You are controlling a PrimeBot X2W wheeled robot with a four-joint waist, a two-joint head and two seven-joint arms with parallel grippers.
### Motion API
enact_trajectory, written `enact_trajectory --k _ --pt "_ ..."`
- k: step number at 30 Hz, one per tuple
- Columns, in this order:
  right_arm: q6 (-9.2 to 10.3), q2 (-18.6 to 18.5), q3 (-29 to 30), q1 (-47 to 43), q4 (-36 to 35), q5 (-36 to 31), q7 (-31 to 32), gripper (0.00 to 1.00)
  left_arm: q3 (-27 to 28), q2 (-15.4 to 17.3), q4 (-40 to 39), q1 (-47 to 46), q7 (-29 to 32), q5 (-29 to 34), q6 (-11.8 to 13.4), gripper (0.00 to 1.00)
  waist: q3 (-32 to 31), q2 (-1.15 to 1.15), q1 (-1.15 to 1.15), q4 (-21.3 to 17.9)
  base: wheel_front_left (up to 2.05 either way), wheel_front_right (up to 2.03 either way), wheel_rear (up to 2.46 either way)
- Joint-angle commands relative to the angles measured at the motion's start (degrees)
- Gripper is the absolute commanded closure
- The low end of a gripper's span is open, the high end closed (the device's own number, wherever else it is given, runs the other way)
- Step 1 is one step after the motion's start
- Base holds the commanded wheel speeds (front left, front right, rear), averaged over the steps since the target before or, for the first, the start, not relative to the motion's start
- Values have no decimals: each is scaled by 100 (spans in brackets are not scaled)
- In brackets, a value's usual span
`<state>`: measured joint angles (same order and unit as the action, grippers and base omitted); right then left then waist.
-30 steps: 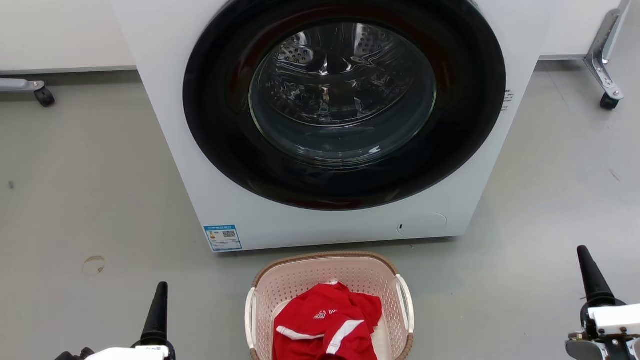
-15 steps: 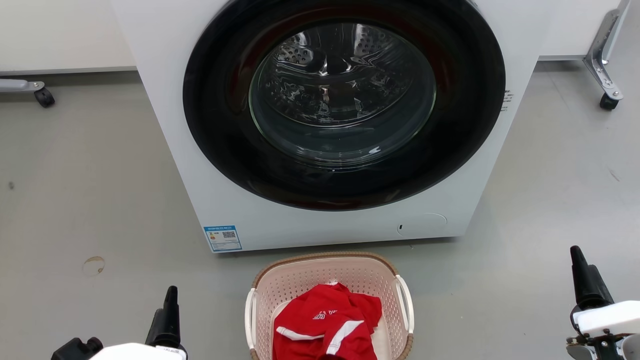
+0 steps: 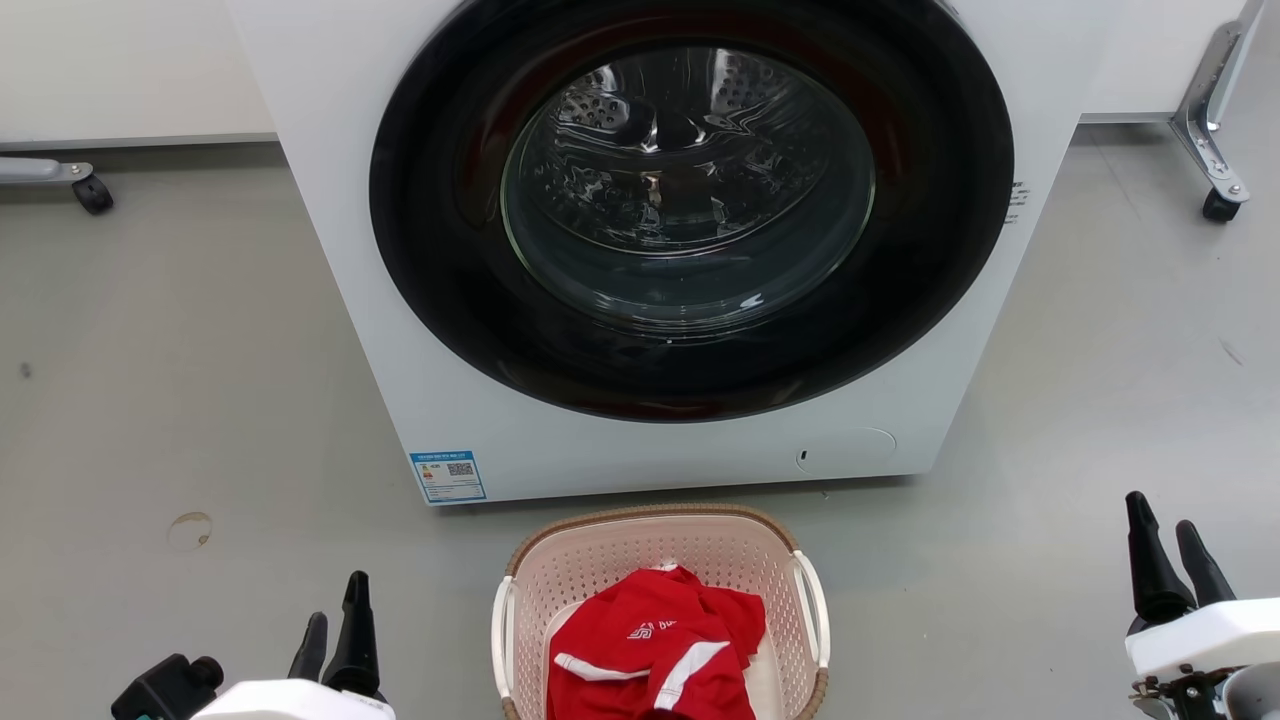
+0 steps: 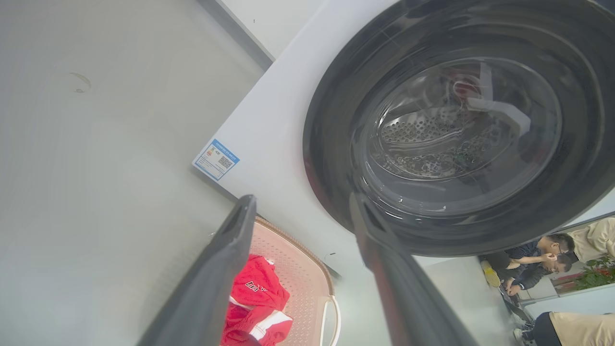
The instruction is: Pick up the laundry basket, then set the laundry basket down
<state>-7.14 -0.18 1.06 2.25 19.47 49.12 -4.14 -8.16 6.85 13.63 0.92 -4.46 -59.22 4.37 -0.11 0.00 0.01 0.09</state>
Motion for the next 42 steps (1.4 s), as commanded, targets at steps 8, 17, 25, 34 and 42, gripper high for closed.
enact_trajectory --k 8,17,25,34,42 --pt "-22 -165 -171 349 -192 -656 -216 0 -118 203 -265 -99 -169 588 253 0 -9 0 0 6 0 0 0" --pt "-25 -183 -263 373 -199 -1180 -335 0 -296 303 -346 -83 -239 1005 441 0 -28 0 -1 10 0 0 0" --pt "-27 -202 -352 403 -198 -1672 -457 0 -469 400 -441 -64 -336 1427 638 0 -30 0 -1 19 0 0 0" --pt "-30 -222 -429 430 -190 -2239 -589 0 -658 506 -529 -37 -450 1883 858 0 -45 0 -1 17 0 0 0" --pt "-32 -241 -508 455 -176 -2724 -714 0 -825 604 -600 -24 -542 2284 1056 0 -51 0 -1 22 0 0 0"
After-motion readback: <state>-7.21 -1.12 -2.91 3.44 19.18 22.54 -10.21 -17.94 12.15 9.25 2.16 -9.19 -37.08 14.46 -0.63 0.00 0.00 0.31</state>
